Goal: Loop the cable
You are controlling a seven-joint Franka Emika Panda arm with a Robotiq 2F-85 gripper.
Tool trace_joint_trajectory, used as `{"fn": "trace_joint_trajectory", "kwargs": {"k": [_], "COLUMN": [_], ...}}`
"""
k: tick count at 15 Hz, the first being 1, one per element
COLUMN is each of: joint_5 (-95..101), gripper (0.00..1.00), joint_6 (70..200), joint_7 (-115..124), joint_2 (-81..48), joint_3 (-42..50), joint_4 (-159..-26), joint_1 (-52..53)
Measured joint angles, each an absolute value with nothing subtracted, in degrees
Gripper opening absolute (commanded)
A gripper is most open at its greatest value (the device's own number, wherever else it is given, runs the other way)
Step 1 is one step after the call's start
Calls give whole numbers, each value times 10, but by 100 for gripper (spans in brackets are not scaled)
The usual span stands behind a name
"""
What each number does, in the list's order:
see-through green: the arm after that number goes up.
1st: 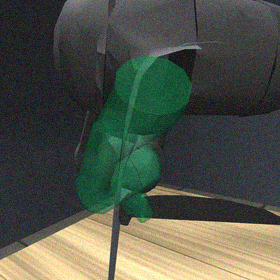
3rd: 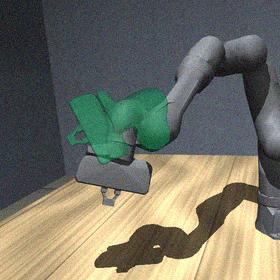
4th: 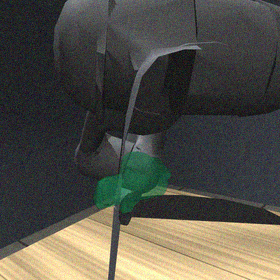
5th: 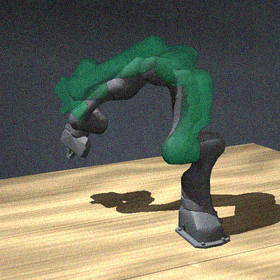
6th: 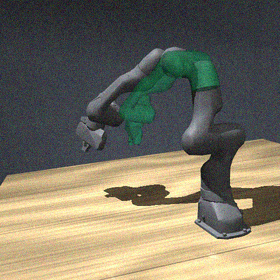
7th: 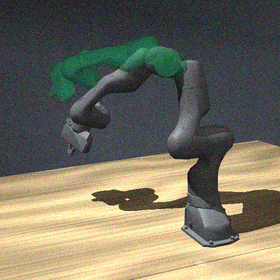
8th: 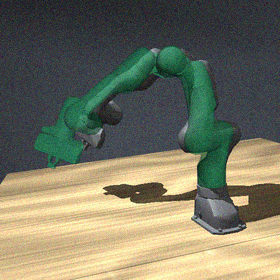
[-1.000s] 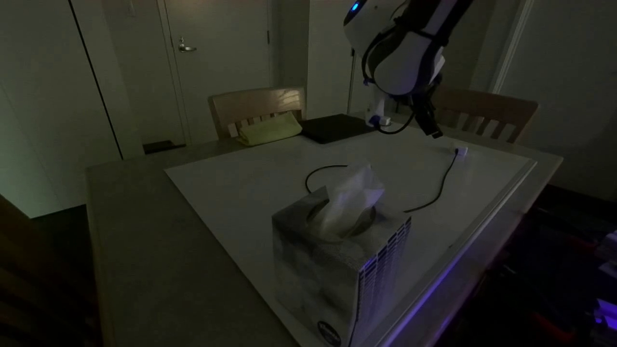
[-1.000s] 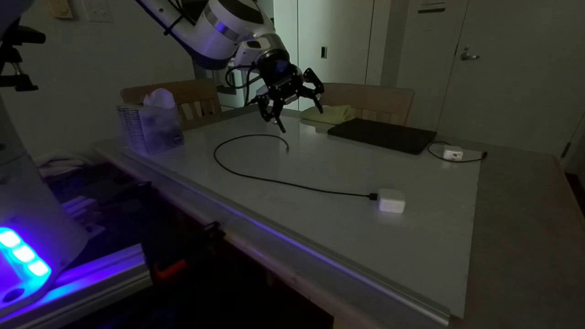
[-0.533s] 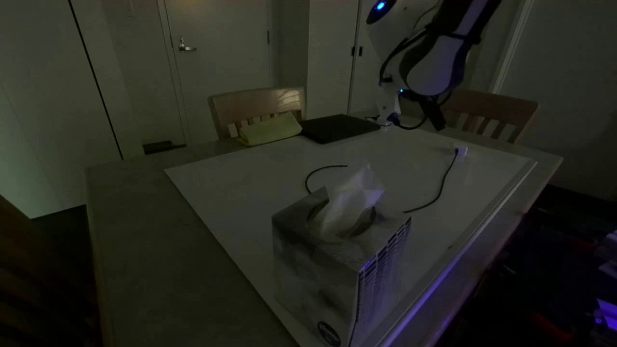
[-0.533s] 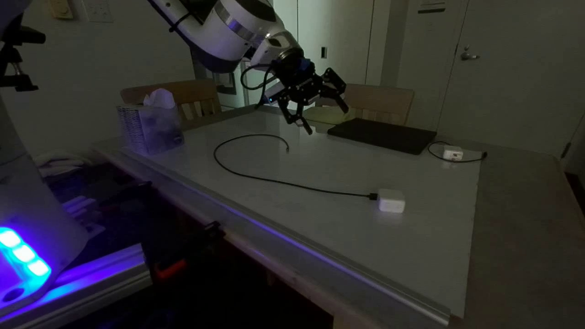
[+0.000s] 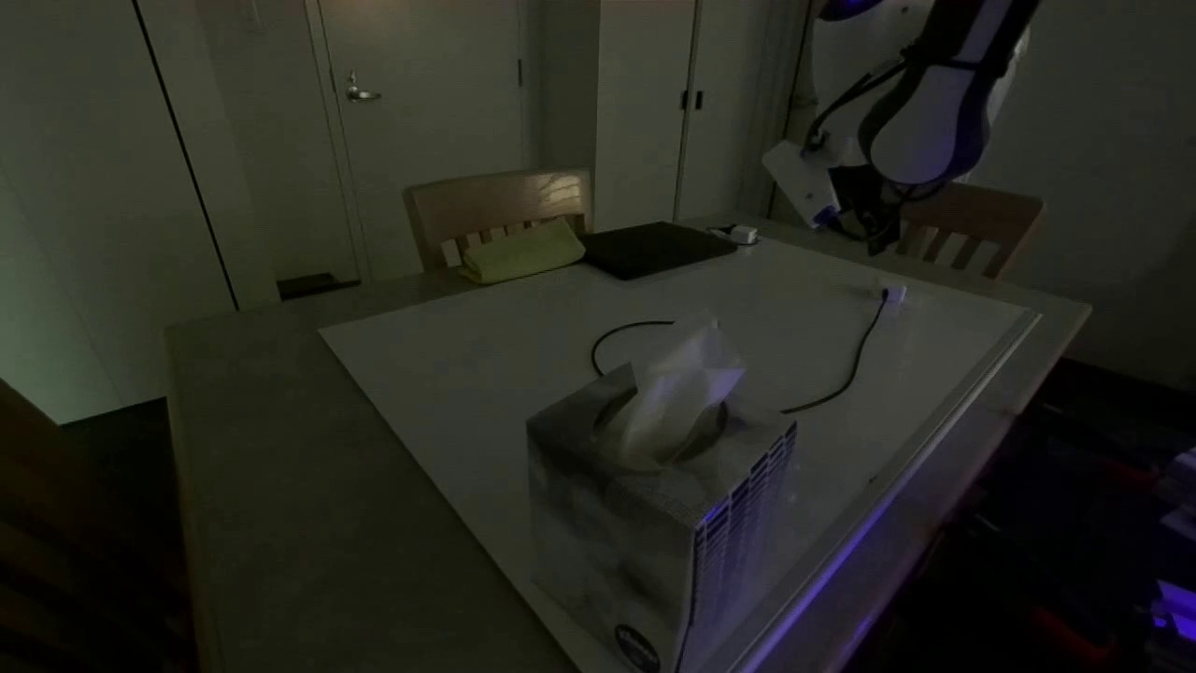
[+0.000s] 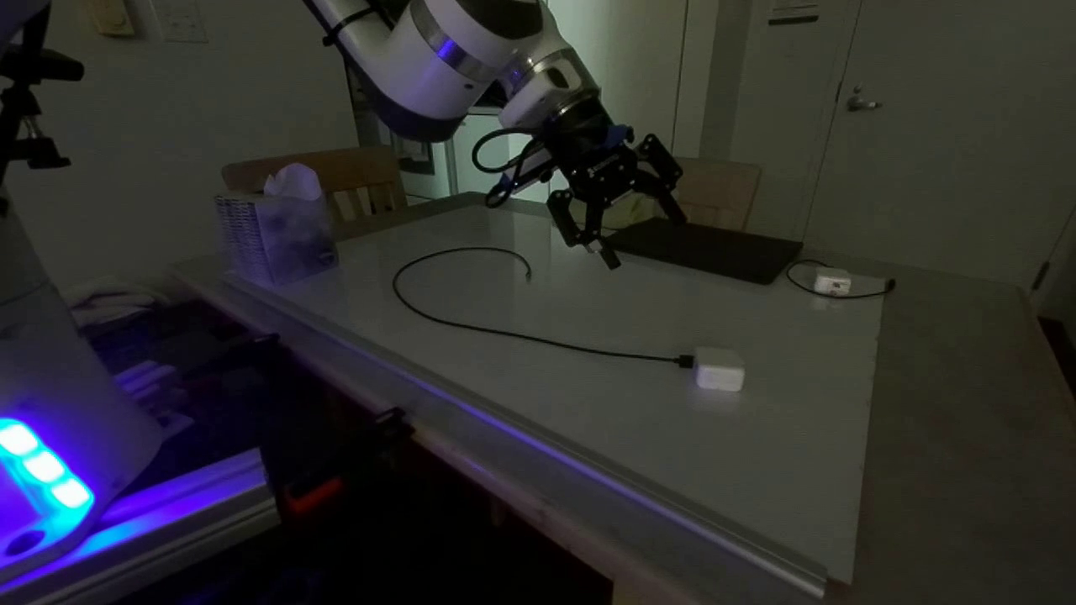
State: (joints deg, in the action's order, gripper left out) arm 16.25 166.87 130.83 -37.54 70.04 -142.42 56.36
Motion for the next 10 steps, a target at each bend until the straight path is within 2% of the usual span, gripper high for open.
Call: {"fn": "trace_joint_trajectory", "kwargs": {"k": [10], "joint_5": [89], "gripper": [100], "joint_6": [1719], "joint_7": [1162], "joint_2": [-360], "joint_3": [690], "joint_4": [-1434], "joint_1": [555]}}
